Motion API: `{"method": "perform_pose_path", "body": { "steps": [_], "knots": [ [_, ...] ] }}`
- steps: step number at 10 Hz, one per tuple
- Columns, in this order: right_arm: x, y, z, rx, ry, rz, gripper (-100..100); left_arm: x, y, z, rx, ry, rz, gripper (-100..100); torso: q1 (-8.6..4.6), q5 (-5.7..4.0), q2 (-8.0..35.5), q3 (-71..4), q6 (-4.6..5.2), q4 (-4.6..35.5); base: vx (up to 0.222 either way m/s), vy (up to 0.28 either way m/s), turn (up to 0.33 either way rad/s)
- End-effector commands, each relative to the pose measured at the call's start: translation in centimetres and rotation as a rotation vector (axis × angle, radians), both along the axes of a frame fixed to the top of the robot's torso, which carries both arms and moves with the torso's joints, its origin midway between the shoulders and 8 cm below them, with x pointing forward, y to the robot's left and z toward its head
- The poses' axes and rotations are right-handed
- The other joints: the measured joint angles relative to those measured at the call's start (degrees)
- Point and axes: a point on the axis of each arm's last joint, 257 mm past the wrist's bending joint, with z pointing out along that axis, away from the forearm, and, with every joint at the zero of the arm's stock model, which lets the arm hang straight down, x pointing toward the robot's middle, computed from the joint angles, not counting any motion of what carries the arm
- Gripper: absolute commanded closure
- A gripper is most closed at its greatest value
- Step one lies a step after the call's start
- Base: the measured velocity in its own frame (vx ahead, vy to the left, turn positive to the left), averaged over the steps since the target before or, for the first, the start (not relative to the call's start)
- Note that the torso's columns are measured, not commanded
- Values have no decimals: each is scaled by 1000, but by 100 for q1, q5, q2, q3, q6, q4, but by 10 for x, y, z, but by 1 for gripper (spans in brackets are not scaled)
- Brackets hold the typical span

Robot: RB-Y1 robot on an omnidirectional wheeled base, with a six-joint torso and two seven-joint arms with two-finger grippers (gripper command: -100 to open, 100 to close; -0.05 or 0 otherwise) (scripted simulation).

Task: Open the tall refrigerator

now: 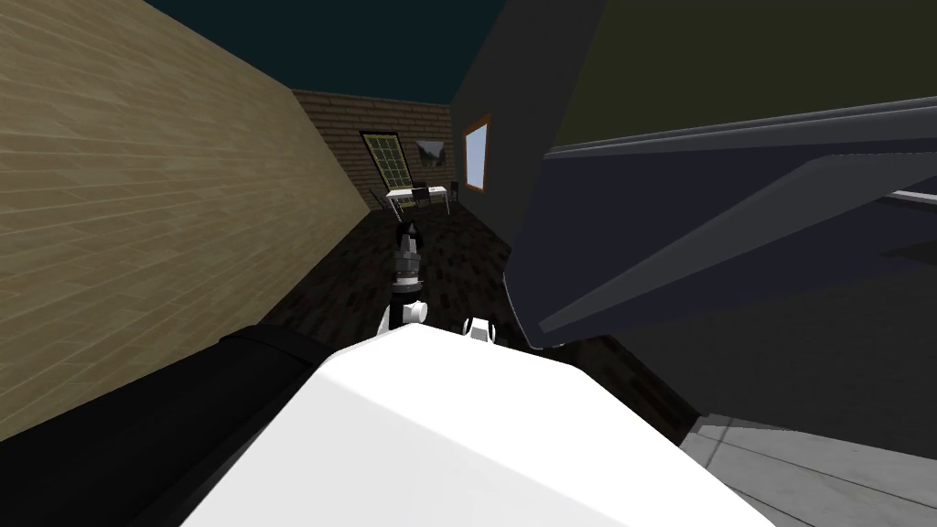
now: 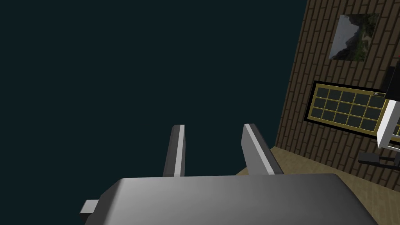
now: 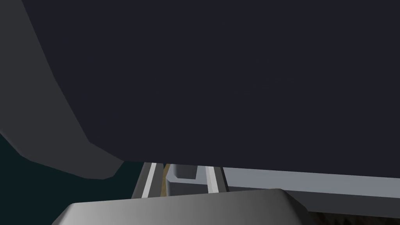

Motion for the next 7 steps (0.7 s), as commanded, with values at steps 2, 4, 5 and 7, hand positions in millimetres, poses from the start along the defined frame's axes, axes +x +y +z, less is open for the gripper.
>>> {"method": "perform_pose_path", "body": {
  "steps": [2,4,5,7],
  "knots": [
    [-4,-1,2,-2,-4,-13,100,0,0,0,0,0,0,0,7,-14,24,31,45,13,27,274,-171],
    [-4,-18,-1,1,4,-67,100,0,0,0,0,0,0,0,-20,0,19,13,32,29,122,253,-116],
    [-4,-18,-1,1,4,-67,100,0,0,0,0,0,0,0,50,16,-13,-4,24,11,76,305,-99],
    [-4,-35,-3,4,9,-121,100,0,0,0,0,0,0,0,60,19,-10,-5,0,-1,40,364,-81]
  ]
}}
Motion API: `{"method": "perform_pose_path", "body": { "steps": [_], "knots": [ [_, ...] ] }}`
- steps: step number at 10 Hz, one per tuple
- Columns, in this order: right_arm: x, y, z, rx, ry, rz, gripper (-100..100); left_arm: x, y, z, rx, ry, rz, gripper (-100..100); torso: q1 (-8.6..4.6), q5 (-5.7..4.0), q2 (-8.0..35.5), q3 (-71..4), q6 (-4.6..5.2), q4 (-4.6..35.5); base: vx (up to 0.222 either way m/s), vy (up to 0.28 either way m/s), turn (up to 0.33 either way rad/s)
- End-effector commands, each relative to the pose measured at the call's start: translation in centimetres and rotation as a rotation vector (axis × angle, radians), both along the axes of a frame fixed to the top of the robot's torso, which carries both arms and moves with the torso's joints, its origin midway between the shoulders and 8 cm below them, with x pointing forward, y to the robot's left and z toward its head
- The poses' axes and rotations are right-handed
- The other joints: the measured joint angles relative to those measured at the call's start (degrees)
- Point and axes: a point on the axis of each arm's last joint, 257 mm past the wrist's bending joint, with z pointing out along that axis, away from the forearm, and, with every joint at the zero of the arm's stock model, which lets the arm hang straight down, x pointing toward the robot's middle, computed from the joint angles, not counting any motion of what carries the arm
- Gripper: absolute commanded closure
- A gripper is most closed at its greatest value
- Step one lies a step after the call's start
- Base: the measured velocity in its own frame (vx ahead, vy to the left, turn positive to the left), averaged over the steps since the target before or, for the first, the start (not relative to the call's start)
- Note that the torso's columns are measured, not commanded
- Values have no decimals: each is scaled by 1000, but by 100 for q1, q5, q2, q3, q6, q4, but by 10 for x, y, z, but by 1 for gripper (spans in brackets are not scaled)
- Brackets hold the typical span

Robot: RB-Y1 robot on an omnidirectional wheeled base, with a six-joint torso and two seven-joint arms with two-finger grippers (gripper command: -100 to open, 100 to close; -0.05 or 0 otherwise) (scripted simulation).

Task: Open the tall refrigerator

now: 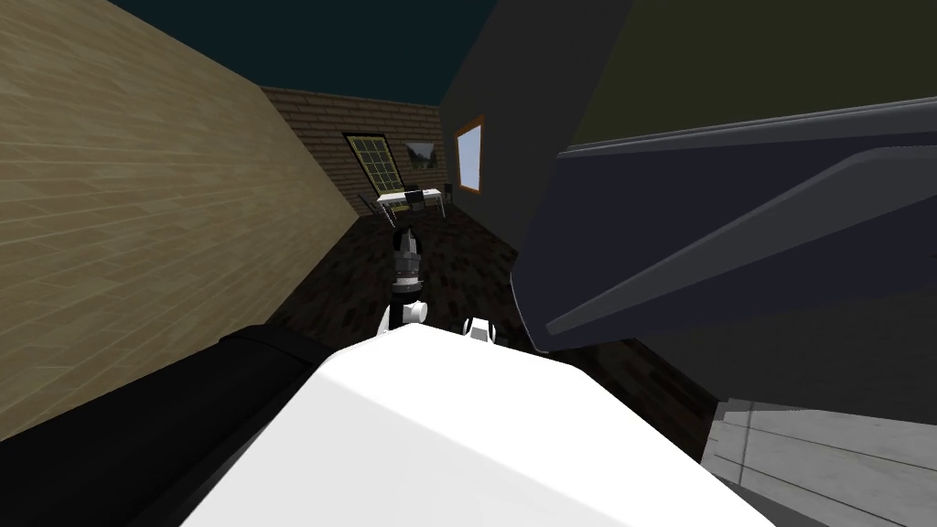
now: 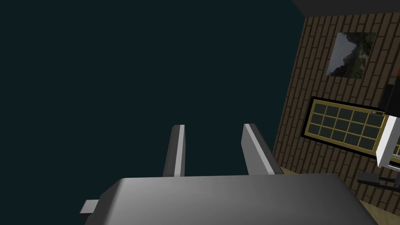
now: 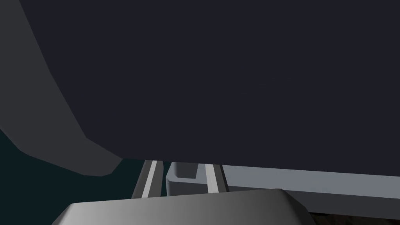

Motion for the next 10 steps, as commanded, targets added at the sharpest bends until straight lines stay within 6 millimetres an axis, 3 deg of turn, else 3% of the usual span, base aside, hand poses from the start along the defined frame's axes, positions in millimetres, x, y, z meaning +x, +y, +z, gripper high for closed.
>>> {"method": "perform_pose_path", "body": {
  "steps": [1,4,8,9,10],
  "knots": [
    [0,-21,-9,2,23,-63,100,0,0,0,0,0,0,0,9,-3,-8,-1,11,-1,75,450,-154],
    [-2,-38,-10,2,28,-117,100,0,0,0,0,0,0,0,-71,-13,-4,-9,10,12,55,337,-72],
    [-6,-64,-12,-1,33,-197,100,0,0,0,0,0,0,0,-65,-24,29,20,24,18,59,351,-92],
    [-7,-57,-3,-5,13,-182,100,0,0,0,0,0,0,0,-41,-30,44,40,42,21,23,191,-38],
    [-10,-68,-4,-1,14,-217,100,0,0,0,1,0,0,0,-91,-18,65,43,33,40,109,187,-24]
  ]
}}
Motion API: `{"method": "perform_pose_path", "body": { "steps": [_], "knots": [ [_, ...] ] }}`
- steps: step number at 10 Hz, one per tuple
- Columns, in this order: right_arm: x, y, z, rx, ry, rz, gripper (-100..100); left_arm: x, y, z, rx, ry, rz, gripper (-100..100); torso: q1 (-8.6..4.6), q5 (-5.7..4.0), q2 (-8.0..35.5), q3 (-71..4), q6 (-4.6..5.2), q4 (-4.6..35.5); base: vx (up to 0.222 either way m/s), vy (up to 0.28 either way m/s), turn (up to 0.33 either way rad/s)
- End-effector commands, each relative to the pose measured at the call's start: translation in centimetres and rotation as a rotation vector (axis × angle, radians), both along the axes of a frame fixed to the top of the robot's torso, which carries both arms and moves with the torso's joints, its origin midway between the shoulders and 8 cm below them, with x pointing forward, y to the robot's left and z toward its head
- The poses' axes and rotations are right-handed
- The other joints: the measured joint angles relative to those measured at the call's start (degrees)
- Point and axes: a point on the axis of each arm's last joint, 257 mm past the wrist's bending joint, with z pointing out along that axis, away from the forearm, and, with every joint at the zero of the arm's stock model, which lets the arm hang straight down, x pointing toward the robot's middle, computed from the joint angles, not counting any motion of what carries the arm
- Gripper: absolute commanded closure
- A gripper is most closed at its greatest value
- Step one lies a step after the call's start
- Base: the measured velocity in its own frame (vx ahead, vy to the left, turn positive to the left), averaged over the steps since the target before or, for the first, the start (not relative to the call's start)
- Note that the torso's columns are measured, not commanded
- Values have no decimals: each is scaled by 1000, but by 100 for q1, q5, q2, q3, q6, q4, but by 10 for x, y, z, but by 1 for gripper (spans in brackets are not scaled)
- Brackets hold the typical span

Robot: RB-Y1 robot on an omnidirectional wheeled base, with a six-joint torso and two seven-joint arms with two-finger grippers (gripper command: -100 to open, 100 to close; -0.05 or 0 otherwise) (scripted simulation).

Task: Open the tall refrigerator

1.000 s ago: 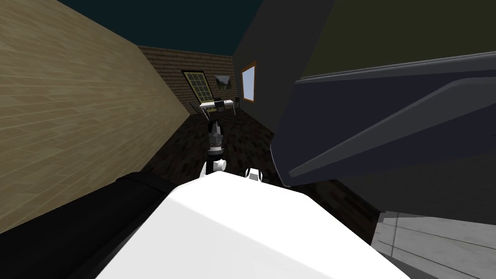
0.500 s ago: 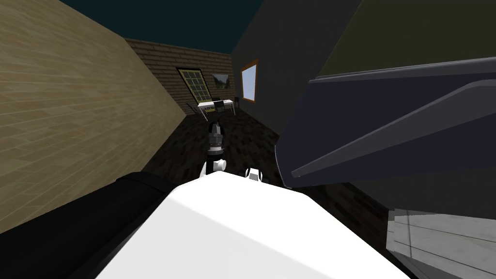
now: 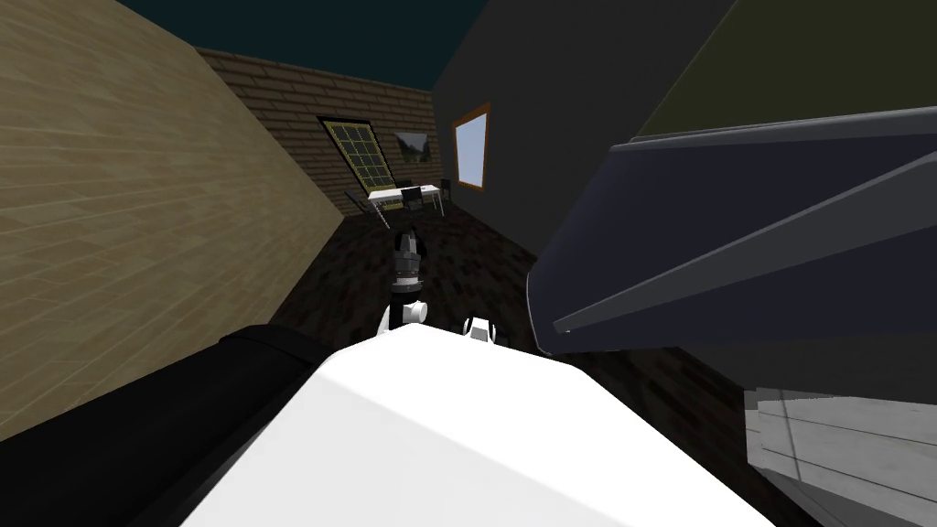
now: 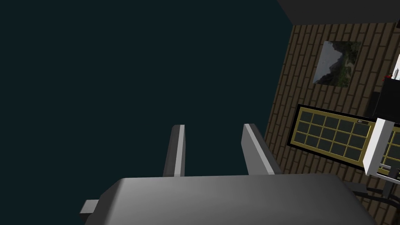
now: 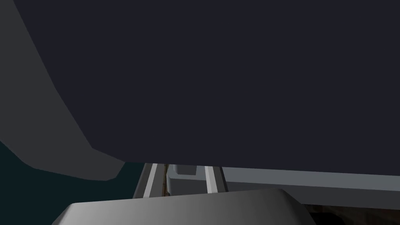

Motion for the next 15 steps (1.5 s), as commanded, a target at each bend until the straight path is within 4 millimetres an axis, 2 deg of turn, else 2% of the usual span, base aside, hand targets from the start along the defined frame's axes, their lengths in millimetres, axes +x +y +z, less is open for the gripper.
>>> {"method": "perform_pose_path", "body": {
  "steps": [1,2,3,4,5,8,10,11,12,13,15],
  "knots": [
    [-6,-23,-2,6,3,-65,100,0,0,0,0,0,0,0,20,2,-23,-15,5,-2,167,260,-116],
    [-6,-23,-2,6,3,-65,100,0,0,0,0,0,0,0,55,7,-41,-25,1,-16,162,279,-79],
    [-10,-34,-3,8,5,-97,100,0,0,0,0,0,0,0,79,14,-53,-34,-22,-27,148,294,-70],
    [-10,-34,-3,8,5,-97,100,0,0,0,0,0,0,0,79,18,-69,-49,-33,-33,87,254,-27],
    [-14,-45,-4,9,6,-129,100,0,0,0,0,0,0,0,61,22,-62,-52,-37,-29,81,253,-27],
    [-18,-56,-5,10,7,-161,100,0,0,0,0,0,0,0,49,10,-63,-46,-19,-24,108,217,-45],
    [-28,-78,-6,11,10,-225,100,0,0,0,0,0,0,0,65,12,-75,-54,-27,-31,137,315,-57],
    [-28,-78,-6,11,10,-225,100,0,0,0,0,0,0,0,89,10,-65,-42,-21,-33,108,259,-50],
    [-34,-88,-7,10,11,-257,100,0,0,0,0,0,0,0,48,10,-45,-32,-22,-22,120,241,-40],
    [-31,-77,11,2,2,-231,-100,0,0,0,0,0,0,0,34,6,-40,-31,-15,-16,71,136,-95],
    [-30,-71,31,-3,2,-217,-100,0,0,0,1,0,0,0,3,21,3,-12,-10,11,16,-21,-74]
  ]
}}
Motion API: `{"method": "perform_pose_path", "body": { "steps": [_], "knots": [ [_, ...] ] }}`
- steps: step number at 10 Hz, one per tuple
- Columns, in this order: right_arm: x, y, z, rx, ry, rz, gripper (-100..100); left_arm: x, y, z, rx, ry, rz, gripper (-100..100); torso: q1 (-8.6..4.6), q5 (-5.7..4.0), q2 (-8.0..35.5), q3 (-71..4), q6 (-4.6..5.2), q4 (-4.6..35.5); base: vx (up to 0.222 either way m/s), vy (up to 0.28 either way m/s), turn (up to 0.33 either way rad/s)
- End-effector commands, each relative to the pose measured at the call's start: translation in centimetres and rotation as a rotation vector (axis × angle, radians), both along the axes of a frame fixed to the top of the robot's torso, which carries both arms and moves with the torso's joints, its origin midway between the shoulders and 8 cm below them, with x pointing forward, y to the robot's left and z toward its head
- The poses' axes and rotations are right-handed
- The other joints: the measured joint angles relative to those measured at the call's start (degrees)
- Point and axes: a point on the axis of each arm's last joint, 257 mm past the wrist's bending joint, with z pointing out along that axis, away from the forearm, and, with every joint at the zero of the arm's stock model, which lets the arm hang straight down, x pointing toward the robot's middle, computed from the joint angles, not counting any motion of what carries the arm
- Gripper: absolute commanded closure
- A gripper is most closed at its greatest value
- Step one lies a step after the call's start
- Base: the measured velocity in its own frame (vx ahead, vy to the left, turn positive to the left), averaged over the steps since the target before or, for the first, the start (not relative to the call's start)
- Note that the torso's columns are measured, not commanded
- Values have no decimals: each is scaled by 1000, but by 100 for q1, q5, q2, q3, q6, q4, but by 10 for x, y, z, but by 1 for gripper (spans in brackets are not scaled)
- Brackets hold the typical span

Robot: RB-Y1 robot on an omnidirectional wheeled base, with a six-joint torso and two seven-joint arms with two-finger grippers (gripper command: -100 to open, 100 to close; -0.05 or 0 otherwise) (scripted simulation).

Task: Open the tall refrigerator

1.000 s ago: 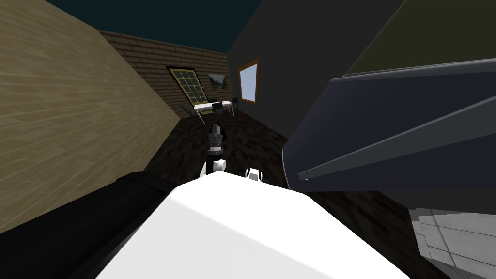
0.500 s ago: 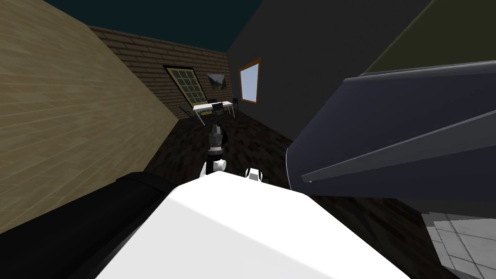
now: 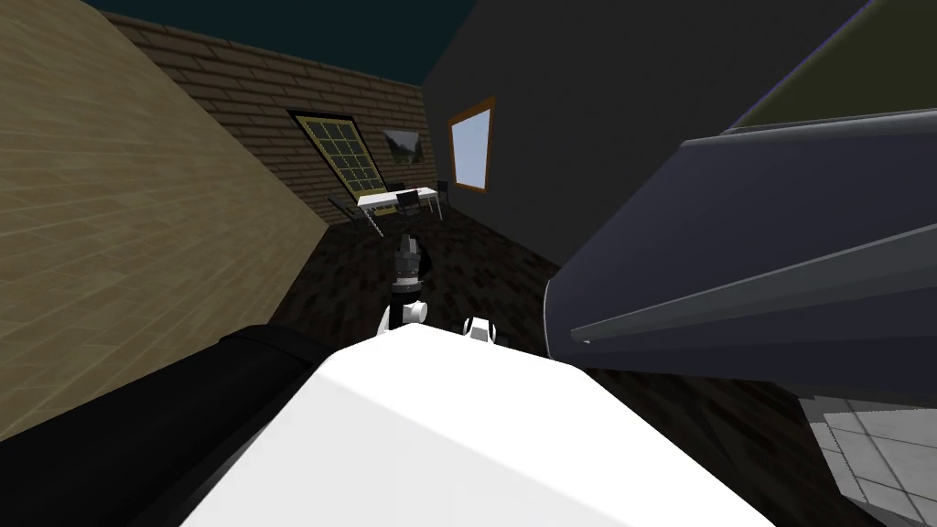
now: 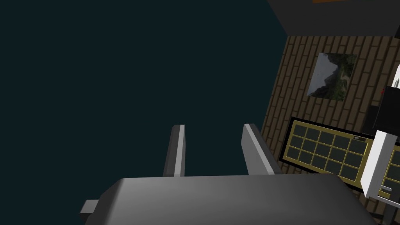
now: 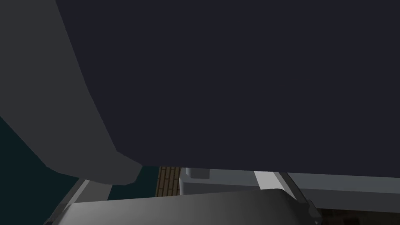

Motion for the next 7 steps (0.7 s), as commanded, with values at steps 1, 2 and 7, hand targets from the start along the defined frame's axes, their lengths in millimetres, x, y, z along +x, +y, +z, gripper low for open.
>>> {"method": "perform_pose_path", "body": {
  "steps": [1,2,7],
  "knots": [
    [1,8,25,-4,-5,17,-100,0,0,0,0,0,0,0,26,18,-7,-9,-3,3,31,-50,-68],
    [2,13,38,-7,-6,28,-100,0,0,0,0,0,0,0,67,22,-20,-11,-2,-6,33,-34,-95],
    [3,13,39,3,9,30,0,0,0,0,0,0,0,0,124,53,-19,-16,-13,-3,12,0,-36]
  ]
}}
